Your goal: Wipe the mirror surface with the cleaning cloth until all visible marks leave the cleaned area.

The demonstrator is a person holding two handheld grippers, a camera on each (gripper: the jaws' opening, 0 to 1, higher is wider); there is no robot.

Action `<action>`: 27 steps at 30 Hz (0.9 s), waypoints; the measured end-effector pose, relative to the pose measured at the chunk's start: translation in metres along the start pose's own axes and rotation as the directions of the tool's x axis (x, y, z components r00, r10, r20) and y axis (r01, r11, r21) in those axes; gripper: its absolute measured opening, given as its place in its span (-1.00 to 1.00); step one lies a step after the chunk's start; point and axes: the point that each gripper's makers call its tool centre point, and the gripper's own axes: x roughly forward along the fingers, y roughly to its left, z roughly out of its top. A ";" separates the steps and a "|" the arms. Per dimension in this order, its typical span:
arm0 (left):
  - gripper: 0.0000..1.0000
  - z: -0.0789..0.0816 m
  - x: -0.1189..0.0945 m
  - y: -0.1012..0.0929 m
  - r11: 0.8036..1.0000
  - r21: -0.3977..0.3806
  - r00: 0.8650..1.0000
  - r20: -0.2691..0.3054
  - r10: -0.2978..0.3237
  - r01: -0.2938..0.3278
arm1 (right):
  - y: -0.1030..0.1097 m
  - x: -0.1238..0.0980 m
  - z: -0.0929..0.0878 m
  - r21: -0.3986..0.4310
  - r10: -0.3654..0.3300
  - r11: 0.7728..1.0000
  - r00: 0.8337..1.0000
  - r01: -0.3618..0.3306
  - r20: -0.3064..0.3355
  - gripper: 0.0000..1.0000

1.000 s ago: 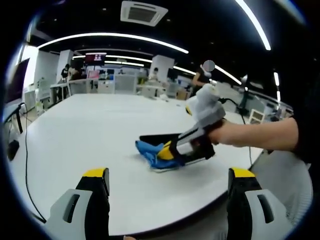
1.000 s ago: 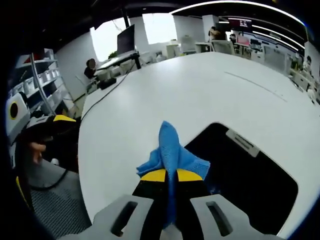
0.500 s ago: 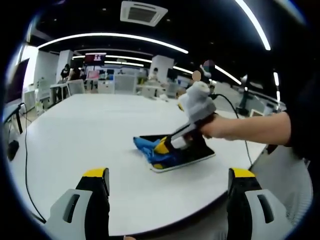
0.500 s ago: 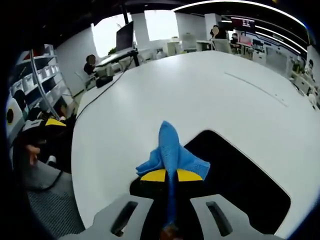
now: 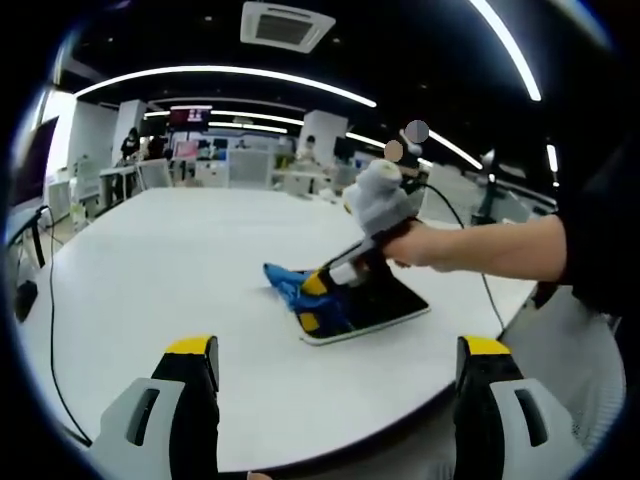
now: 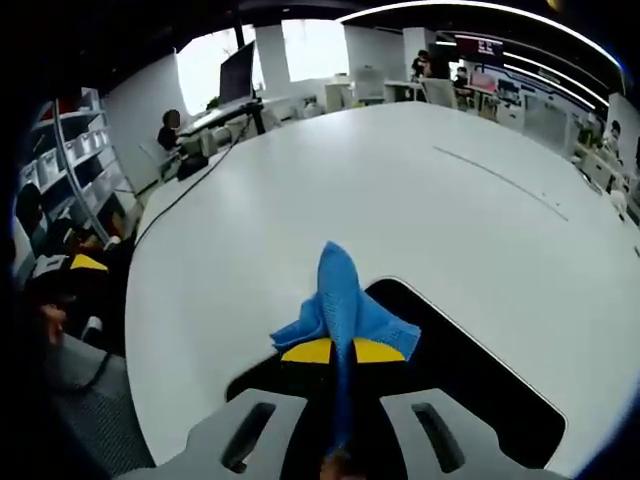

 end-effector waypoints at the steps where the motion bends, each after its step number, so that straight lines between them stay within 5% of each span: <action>1: 0.99 0.000 0.000 0.000 1.000 0.000 1.000 0.000 -0.001 0.001 | -0.003 0.002 0.001 0.002 -0.003 1.000 1.000 0.003 0.001 -1.00; 27: 0.99 -0.002 0.000 0.000 1.000 -0.002 1.000 -0.007 -0.007 0.007 | -0.020 0.012 0.013 0.010 -0.052 0.999 0.999 0.052 0.005 -0.99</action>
